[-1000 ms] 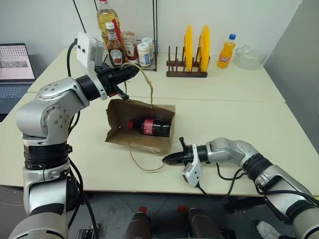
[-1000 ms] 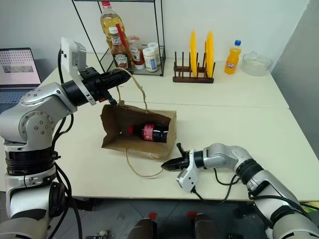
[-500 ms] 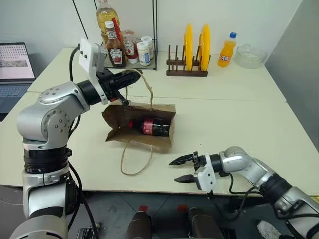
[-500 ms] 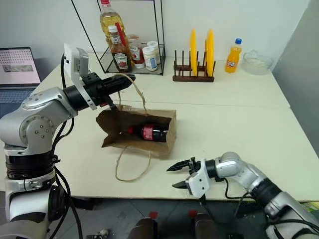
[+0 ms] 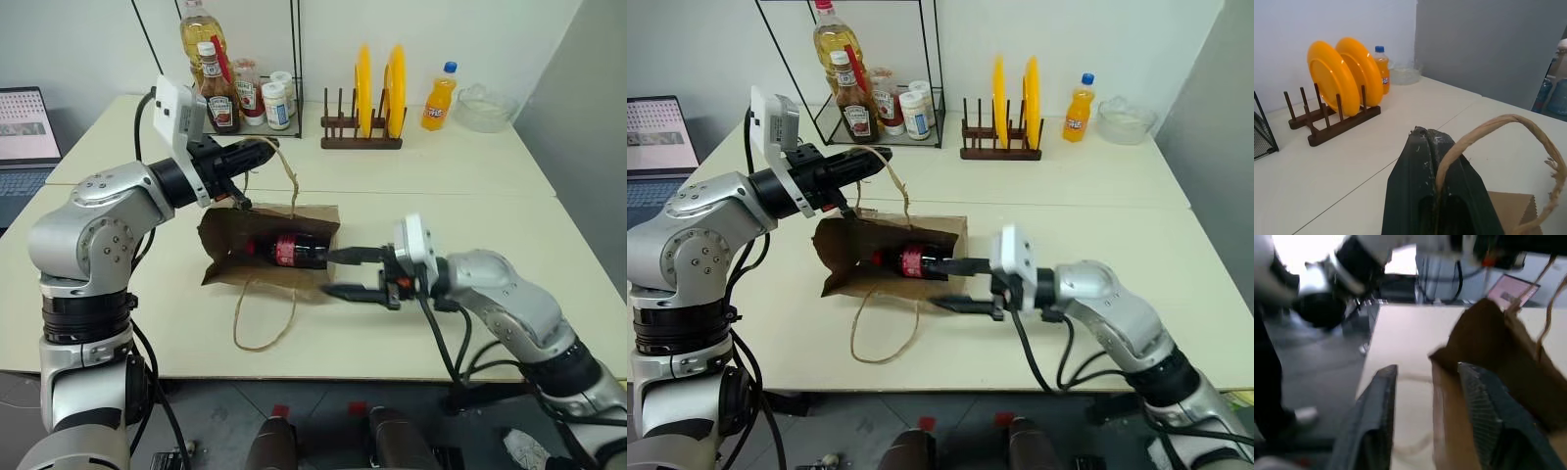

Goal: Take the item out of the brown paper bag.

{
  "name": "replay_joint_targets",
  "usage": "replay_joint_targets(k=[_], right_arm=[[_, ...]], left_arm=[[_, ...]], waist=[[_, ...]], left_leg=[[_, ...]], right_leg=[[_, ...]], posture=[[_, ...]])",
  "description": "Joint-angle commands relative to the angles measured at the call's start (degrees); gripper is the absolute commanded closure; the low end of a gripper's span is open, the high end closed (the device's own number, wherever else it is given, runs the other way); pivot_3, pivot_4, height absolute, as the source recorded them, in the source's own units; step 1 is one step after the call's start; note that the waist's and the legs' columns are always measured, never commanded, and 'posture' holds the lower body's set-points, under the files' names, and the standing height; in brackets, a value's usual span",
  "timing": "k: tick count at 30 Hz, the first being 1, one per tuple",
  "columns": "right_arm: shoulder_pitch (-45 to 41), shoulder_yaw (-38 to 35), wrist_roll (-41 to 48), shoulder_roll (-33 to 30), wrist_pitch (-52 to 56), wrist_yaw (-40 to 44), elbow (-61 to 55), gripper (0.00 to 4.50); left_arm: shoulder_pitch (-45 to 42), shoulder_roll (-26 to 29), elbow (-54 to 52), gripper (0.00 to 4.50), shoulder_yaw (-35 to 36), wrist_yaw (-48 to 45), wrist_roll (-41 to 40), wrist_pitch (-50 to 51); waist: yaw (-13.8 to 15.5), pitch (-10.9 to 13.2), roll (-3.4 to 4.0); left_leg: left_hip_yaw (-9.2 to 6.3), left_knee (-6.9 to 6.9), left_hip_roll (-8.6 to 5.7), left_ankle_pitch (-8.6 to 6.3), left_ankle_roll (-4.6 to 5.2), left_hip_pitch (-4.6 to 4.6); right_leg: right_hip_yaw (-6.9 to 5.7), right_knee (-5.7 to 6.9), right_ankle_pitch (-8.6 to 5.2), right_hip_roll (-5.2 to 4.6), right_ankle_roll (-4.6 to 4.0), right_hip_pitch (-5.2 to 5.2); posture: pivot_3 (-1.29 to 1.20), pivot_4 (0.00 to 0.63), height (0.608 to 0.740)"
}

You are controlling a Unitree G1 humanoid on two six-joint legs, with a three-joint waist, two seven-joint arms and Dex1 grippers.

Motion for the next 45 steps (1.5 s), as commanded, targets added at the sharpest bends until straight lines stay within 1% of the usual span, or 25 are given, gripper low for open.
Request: replay_joint_targets(k=[1, 2, 3, 6, 10, 11, 15, 19, 22, 28, 32, 35, 36, 38, 45], right_arm=[[-3.7, -2.2, 7.5, 6.7, 9.0, -4.8, 0.8, 3.92], [-4.7, -1.8, 7.7, 9.8, 10.2, -5.7, 2.3, 4.36], [-5.3, -1.6, 7.8, 12.2, 11.3, -6.3, 3.4, 4.49], [-5.5, -0.4, 6.1, 17.9, 12.7, -6.4, 6.9, 4.49], [-6.9, 0.1, 0.9, 24.2, 10.3, -5.8, 13.7, 4.49], [-7.3, 0.2, -1.1, 25.1, 9.0, -5.5, 15.5, 4.49], [-8.8, 1.2, -14.6, 27.1, -2.8, -7.6, 23.2, 4.49], [-9.2, 6.2, -29.6, 24.5, -9.5, -11.0, 26.9, 4.49], [-8.3, 9.6, -37.7, 22.1, -11.6, -11.8, 26.5, 4.49], [-8.3, 12.4, -50.1, 16.4, -11.2, -13.2, 23.9, 4.49], [-8.2, 13.4, -56.2, 12.4, -12.3, -12.0, 22.5, 4.49], [-8.3, 14.0, -59.2, 10.9, -13.4, -10.6, 22.1, 4.49], [-8.6, 14.5, -60.1, 10.4, -13.9, -9.7, 22.2, 4.13], [-9.3, 15.6, -62.1, 9.8, -15.3, -8.4, 22.5, 3.59], [-10.9, 16.4, -65.6, 10.6, -18.5, -4.6, 25.5, 1.09]], left_arm=[[-1.7, 0.7, -1.6, 4.50, 0.9, 0.1, -0.6, -0.3], [-1.8, 0.8, -1.5, 4.50, 0.9, 0.1, -0.6, -0.2], [-1.9, 0.9, -1.5, 4.50, 0.9, 0.1, -0.4, -0.3], [-2.2, 1.0, -1.6, 4.50, 1.0, 0.3, -0.5, -0.1], [-1.9, 1.2, -2.4, 4.50, 1.2, 0.5, -0.8, 0.3], [-1.8, 1.3, -2.5, 4.50, 1.3, 0.6, -0.9, 0.3], [-1.4, 1.3, -3.3, 4.50, 1.6, 1.1, -1.1, 0.6], [-1.0, 1.1, -4.0, 4.50, 1.7, 1.6, -1.3, 1.0], [-1.1, 0.9, -3.8, 4.50, 1.7, 1.8, -1.4, 0.9], [-1.5, 0.4, -3.2, 4.50, 1.4, 2.0, -1.3, 0.4], [-1.2, 0.0, -3.2, 4.50, 1.3, 2.0, -1.3, 0.1], [-1.5, -0.1, -2.7, 4.50, 1.2, 1.8, -1.2, -0.2], [-1.6, -0.2, -2.5, 4.50, 1.1, 1.7, -1.1, -0.3], [-2.0, -0.2, -2.0, 4.50, 1.0, 1.6, -0.9, -0.6], [-2.2, -0.2, -1.6, 4.50, 0.9, 1.1, -0.7, -0.8]], waist=[[0.0, 0.0, 0.07], [0.0, 0.0, 0.07], [0.1, 0.0, 0.08], [0.1, 0.1, 0.11], [0.0, 0.1, 0.15], [0.0, 0.1, 0.18], [-0.1, 0.1, 0.21], [-0.1, 0.1, 0.21], [-0.2, 0.1, 0.21], [-0.2, 0.1, 0.21], [-0.1, 0.1, 0.21], [-0.1, 0.1, 0.21], [-0.1, 0.1, 0.21], [-0.1, 0.1, 0.21], [-0.2, 0.1, 0.20]], left_leg=[[0.01, 0.00, 0.00, 0.00, 0.00, -0.03], [0.01, -0.01, 0.00, 0.00, 0.00, -0.04], [0.00, -0.02, 0.00, 0.00, 0.00, -0.06], [-0.01, -0.04, 0.00, 0.00, 0.00, -0.06], [0.02, -0.05, 0.00, 0.00, 0.00, -0.05], [0.01, -0.06, 0.00, 0.00, 0.00, -0.05], [0.02, -0.08, 0.01, 0.00, 0.00, -0.06], [0.04, -0.10, 0.00, 0.00, 0.00, -0.08], [0.08, -0.11, 0.00, 0.01, -0.01, -0.18], [0.08, -0.12, 0.00, 0.01, -0.02, -0.27], [0.08, -0.12, -0.02, 0.02, -0.03, -0.28], [0.08, -0.12, -0.02, 0.02, -0.03, -0.28], [0.09, -0.12, -0.02, 0.02, -0.03, -0.28], [0.09, -0.12, -0.02, 0.02, -0.03, -0.28], [0.08, -0.12, -0.01, 0.02, -0.04, -0.27]], right_leg=[[0.00, 0.00, 0.00, 0.00, 0.00, -0.03], [0.00, 0.00, 0.00, 0.00, 0.00, -0.05], [-0.02, 0.00, -0.01, 0.00, -0.01, -0.05], [-0.03, 0.00, -0.01, 0.00, -0.01, -0.07], [-0.02, 0.00, -0.01, 0.00, -0.01, -0.08], [-0.02, 0.01, -0.01, 0.01, 0.00, -0.11], [-0.02, 0.02, -0.01, 0.03, 0.00, -0.14], [-0.01, 0.00, -0.01, 0.02, 0.00, -0.16], [0.04, 0.04, -0.01, 0.01, -0.01, -0.32], [0.05, 0.07, -0.01, 0.01, -0.01, -0.42], [0.04, 0.05, -0.01, -0.01, -0.01, -0.41], [0.04, 0.05, -0.01, -0.01, -0.01, -0.41], [0.04, 0.05, -0.01, -0.01, -0.01, -0.41], [0.04, 0.05, -0.01, -0.01, -0.01, -0.41], [0.04, 0.06, 0.00, 0.00, -0.01, -0.41]], posture=[[0.00, 0.150, 0.740], [0.00, 0.150, 0.740], [0.00, 0.150, 0.740], [0.00, 0.150, 0.740], [0.00, 0.150, 0.740], [0.00, 0.150, 0.740], [0.00, 0.150, 0.740], [0.00, 0.150, 0.740], [0.00, 0.150, 0.740], [0.00, 0.150, 0.740], [0.00, 0.150, 0.740], [0.00, 0.150, 0.740], [0.00, 0.150, 0.740], [0.00, 0.150, 0.740], [0.00, 0.150, 0.740]])
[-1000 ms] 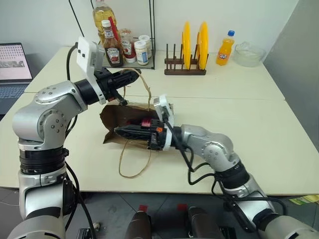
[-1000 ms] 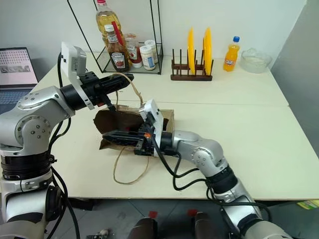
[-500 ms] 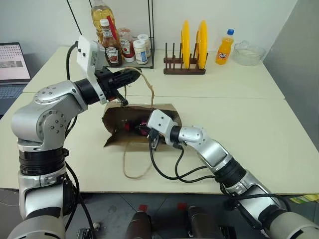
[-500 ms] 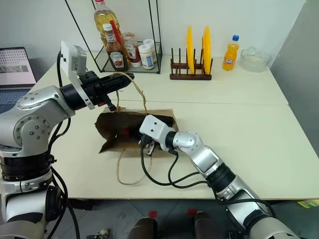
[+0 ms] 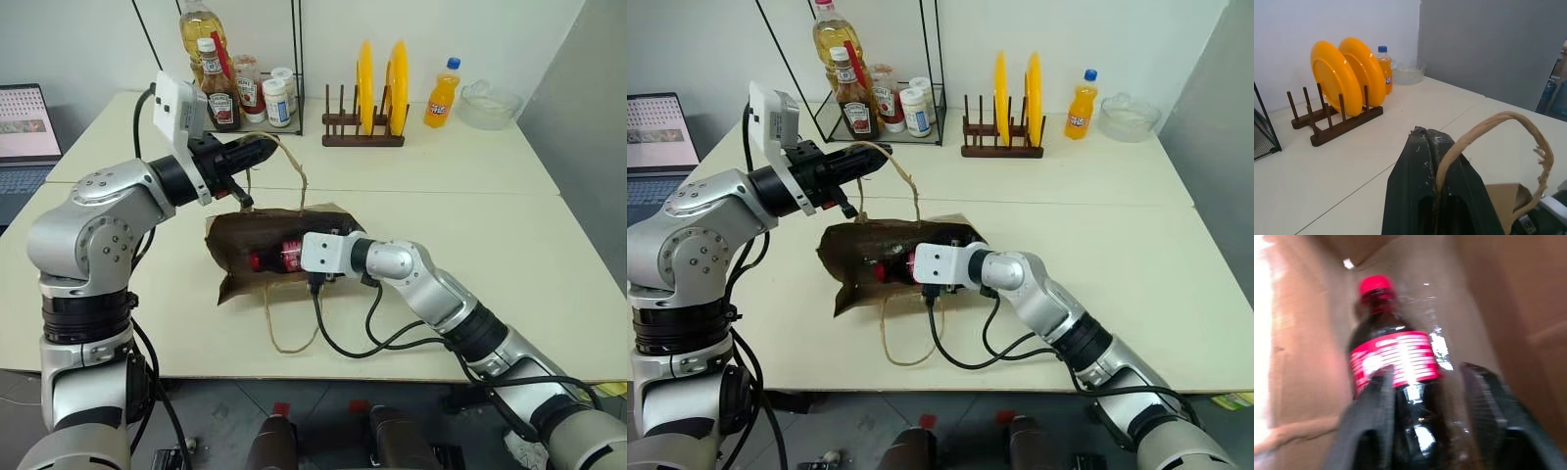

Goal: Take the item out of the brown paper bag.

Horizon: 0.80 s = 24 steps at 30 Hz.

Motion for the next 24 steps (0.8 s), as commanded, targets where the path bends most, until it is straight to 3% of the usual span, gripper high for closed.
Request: replay_joint_targets(k=[1, 3, 15, 20, 24], right_arm=[[-1.9, -0.1, -2.0, 0.4, -1.9, 1.7, 1.9, 0.77], [-2.7, 0.0, -2.6, 1.0, -2.6, 2.5, 4.2, 0.02], [-6.5, 0.9, -8.2, 4.3, -7.8, 1.7, 18.6, 0.02], [-7.3, -1.0, -7.6, 4.0, -11.6, 0.8, 19.4, 1.24], [-5.9, -3.7, -4.3, 3.8, -11.6, 3.0, 14.2, 1.30]], left_arm=[[-1.8, 0.3, -0.6, 4.50, 0.9, -0.2, -0.3, -1.3], [-1.8, 0.2, -0.6, 4.50, 0.9, -0.2, -0.2, -1.3], [-1.9, -0.1, -1.1, 4.50, 0.7, 0.2, -0.3, -1.0], [-2.1, -0.1, -0.8, 4.50, 0.5, 0.2, -0.1, -1.2], [-1.8, -0.1, -0.6, 4.50, 0.2, 0.4, 0.7, -1.7]], waist=[[0.0, 0.0, 0.00], [0.0, 0.0, 0.00], [-0.1, 0.0, 0.00], [-0.1, 0.0, 0.00], [-0.1, 0.0, 0.00]], left_leg=[[0.00, 0.00, 0.00, 0.00, 0.00, 0.00], [0.00, 0.00, 0.00, 0.00, 0.00, 0.00], [0.00, 0.00, 0.00, 0.02, -0.03, 0.02], [-0.02, 0.00, 0.00, 0.04, -0.07, 0.03], [-0.03, 0.00, -0.01, 0.04, -0.08, 0.03]], right_leg=[[0.00, 0.00, 0.00, 0.00, 0.00, 0.00], [0.00, 0.00, 0.00, 0.00, 0.00, 0.00], [0.00, 0.01, 0.01, -0.01, 0.00, 0.02], [-0.01, 0.01, 0.01, -0.01, 0.00, 0.04], [-0.02, 0.01, 0.01, -0.01, 0.00, 0.04]], posture=[[0.00, 0.150, 0.740], [0.00, 0.150, 0.740], [0.00, 0.150, 0.740], [0.00, 0.150, 0.740], [0.00, 0.150, 0.740]])
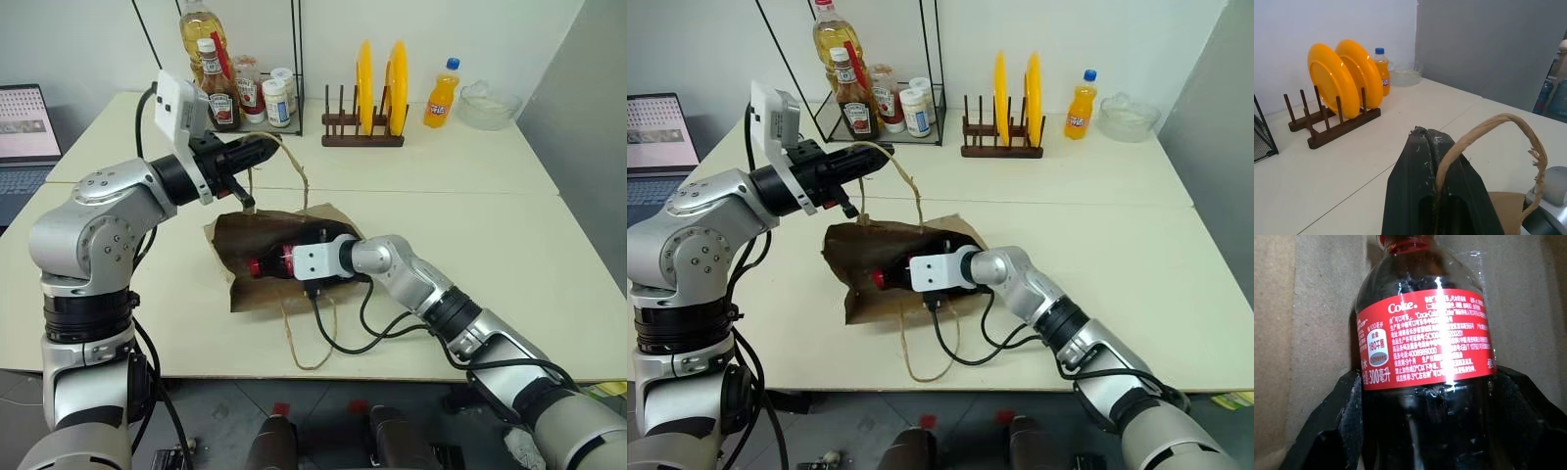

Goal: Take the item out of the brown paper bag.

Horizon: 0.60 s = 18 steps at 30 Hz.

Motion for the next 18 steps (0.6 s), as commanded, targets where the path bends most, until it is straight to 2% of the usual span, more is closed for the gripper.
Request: replay_joint_targets(k=[1, 5, 14, 18], right_arm=[[0.8, -4.1, 2.5, -0.9, 0.0, 1.6, -5.3, 1.30], [3.7, -7.7, 7.5, -1.8, -0.4, 4.6, -15.8, 1.30], [8.3, -13.7, 16.0, -3.4, 1.5, 7.6, -24.8, 1.30], [12.0, -18.8, 30.9, -3.3, 7.3, 13.5, -33.2, 1.30]], left_arm=[[-1.5, 0.1, -0.7, 4.50, 0.3, 0.5, 0.6, -1.4], [-1.6, 0.3, 0.6, 4.50, -0.1, 1.2, 2.7, -2.8], [-2.1, -0.2, 3.4, 4.50, -1.4, 1.6, 6.1, -5.7], [-2.3, -0.3, 5.2, 4.50, -1.8, 1.8, 7.8, -6.8]], waist=[[0.0, 0.0, 0.00], [0.0, 0.0, 0.01], [-0.1, 0.0, 0.01], [-0.1, 0.0, 0.01]], left_leg=[[-0.01, 0.00, 0.00, 0.00, 0.00, -0.01], [0.01, -0.04, 0.00, 0.00, 0.00, -0.06], [0.01, -0.09, 0.01, 0.02, -0.03, -0.09], [0.01, -0.08, 0.01, 0.02, -0.04, -0.31]], right_leg=[[-0.01, 0.00, 0.00, 0.00, 0.00, 0.00], [0.00, -0.03, 0.00, 0.00, 0.00, -0.05], [0.01, 0.00, 0.00, 0.01, 0.00, -0.14], [0.00, -0.01, 0.00, 0.00, -0.01, -0.30]], posture=[[0.00, 0.150, 0.740], [0.00, 0.150, 0.740], [0.00, 0.150, 0.740], [0.00, 0.150, 0.740]])
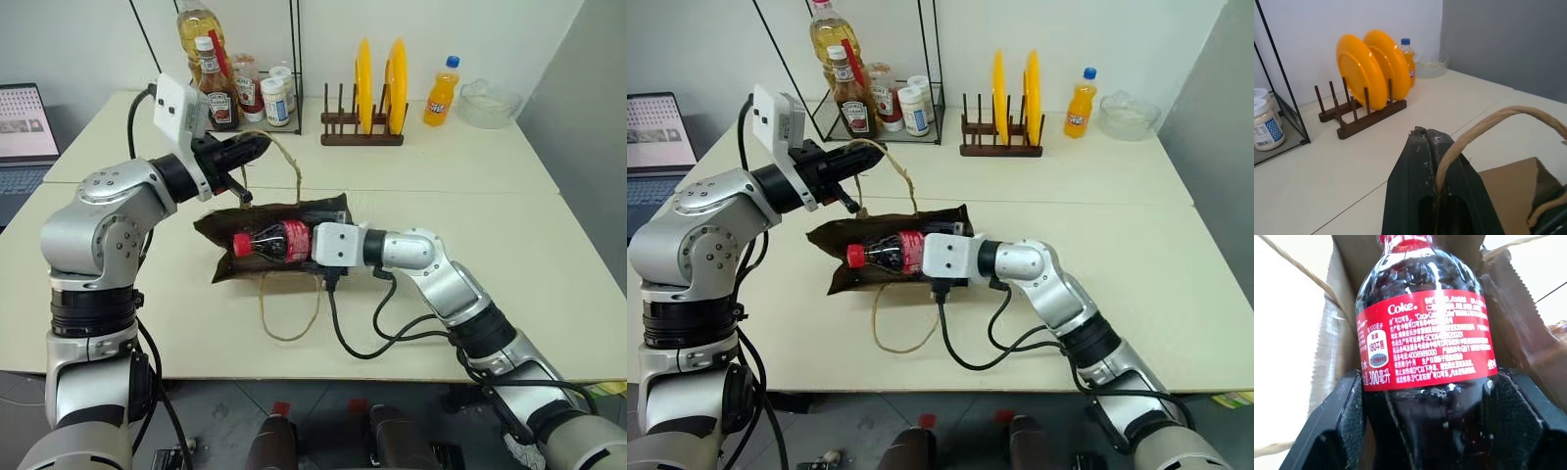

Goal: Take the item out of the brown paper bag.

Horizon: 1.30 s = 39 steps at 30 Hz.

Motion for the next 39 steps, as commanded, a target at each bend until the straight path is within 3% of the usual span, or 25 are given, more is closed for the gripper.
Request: replay_joint_targets(k=[1, 3, 7, 10, 13, 17, 22, 28, 35, 39], right_arm=[[1.3, -6.4, 15.0, 0.4, 6.7, 4.4, -11.3, 1.30], [2.0, -9.5, 21.7, 0.3, 14.1, 4.1, -15.6, 1.30], [0.0, -19.8, 37.8, 0.3, 34.1, -4.8, -22.7, 1.30], [-2.9, -26.3, 43.0, -1.0, 42.9, -12.5, -23.6, 1.30], [-4.0, -27.8, 39.1, -7.6, 44.0, -14.0, -21.4, 1.30], [-3.2, -21.5, 25.2, -22.0, 36.6, -11.3, -12.7, 1.30], [-1.9, -14.0, 16.2, -29.6, 30.2, -5.3, 0.0, 1.30], [-2.7, -6.9, 9.3, -28.0, 26.0, -0.8, 13.9, 1.30], [-4.8, -4.6, 5.4, -25.9, 24.5, 3.3, 21.5, 1.30], [-5.0, -5.5, 4.1, -24.8, 22.6, 3.3, 22.3, 0.01]], left_arm=[[-1.8, -0.1, 0.5, 4.50, 0.2, 0.3, 1.3, -2.0], [-1.9, -0.2, 0.9, 4.50, 0.1, 0.2, 1.7, -2.3], [-1.6, -0.7, 1.0, 4.50, 0.0, 0.2, 2.2, -2.6], [-1.3, -0.8, 0.9, 4.50, 0.1, 0.1, 2.2, -2.5], [-1.3, -0.8, 1.0, 4.50, 0.1, -0.3, 2.3, -2.6], [-1.6, -0.8, 1.5, 4.50, 0.0, -0.7, 2.6, -2.9], [-1.8, -1.3, 1.7, 4.50, -0.8, -1.3, 3.1, -3.5], [-2.7, -2.0, 2.2, 4.50, -1.3, -1.2, 3.6, -3.7], [-1.1, -1.8, 0.2, 4.50, -0.6, -0.4, 3.1, -2.7], [-0.2, -1.5, -0.9, 4.50, 0.0, 0.2, 2.7, -2.1]], waist=[[0.0, 0.0, 0.00], [-0.1, 0.0, 0.01], [0.0, 0.0, 0.02], [0.0, 0.0, 0.02], [0.0, 0.0, 0.03], [0.5, 0.0, 0.05], [0.5, 0.0, 0.06], [-0.3, 0.1, 0.17], [-0.4, 0.1, 0.18], [-0.4, 0.1, 0.17]], left_leg=[[0.01, 0.01, 0.00, 0.01, -0.01, -0.11], [-0.05, 0.02, 0.01, 0.04, -0.06, -0.25], [-0.06, 0.04, 0.01, 0.05, -0.06, -0.26], [-0.06, 0.05, 0.00, 0.06, -0.07, -0.25], [-0.05, 0.04, 0.00, 0.05, -0.06, -0.25], [-0.01, 0.04, -0.08, 0.04, -0.05, -0.33], [0.06, 0.02, -0.08, 0.04, -0.04, -0.34], [0.14, 0.05, -0.07, 0.05, -0.04, -0.33], [0.15, 0.25, -0.05, 0.05, -0.04, -0.30], [0.15, 0.45, -0.05, 0.05, -0.04, -0.35]], right_leg=[[0.01, 0.04, 0.00, 0.00, 0.00, -0.12], [-0.03, 0.08, 0.01, 0.01, -0.01, -0.25], [-0.03, 0.11, 0.01, 0.00, -0.01, -0.26], [-0.03, 0.14, 0.01, 0.00, -0.01, -0.26], [-0.03, 0.12, 0.01, 0.00, -0.01, -0.26], [-0.02, -0.01, 0.00, -0.05, 0.00, -0.28], [0.03, -0.01, 0.00, -0.05, 0.00, -0.34], [0.10, 0.03, 0.01, -0.05, 0.01, -0.34], [0.13, 0.05, 0.08, -0.03, 0.13, -0.26], [0.15, 0.05, 0.13, -0.03, 0.22, -0.23]], posture=[[0.00, 0.150, 0.740], [0.00, 0.150, 0.740], [0.00, 0.150, 0.740], [0.00, 0.150, 0.740], [0.00, 0.150, 0.740], [0.00, 0.150, 0.740], [0.00, 0.150, 0.740], [0.00, 0.150, 0.740], [0.00, 0.150, 0.740], [0.00, 0.150, 0.740]])
